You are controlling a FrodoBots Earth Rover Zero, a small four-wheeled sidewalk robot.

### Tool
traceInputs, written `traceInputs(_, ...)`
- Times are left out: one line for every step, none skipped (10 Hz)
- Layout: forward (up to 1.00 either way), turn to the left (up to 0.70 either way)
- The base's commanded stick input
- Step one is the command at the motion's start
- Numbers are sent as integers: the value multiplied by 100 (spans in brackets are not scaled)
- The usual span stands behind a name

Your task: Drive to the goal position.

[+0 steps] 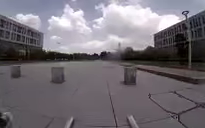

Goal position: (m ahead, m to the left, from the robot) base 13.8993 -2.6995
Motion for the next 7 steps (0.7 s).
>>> traceInputs(70, 0)
traceInputs(70, 0)
traceInputs(70, 0)
traceInputs(70, 0)
traceInputs(70, 0)
traceInputs(70, 0)
traceInputs(70, 0)
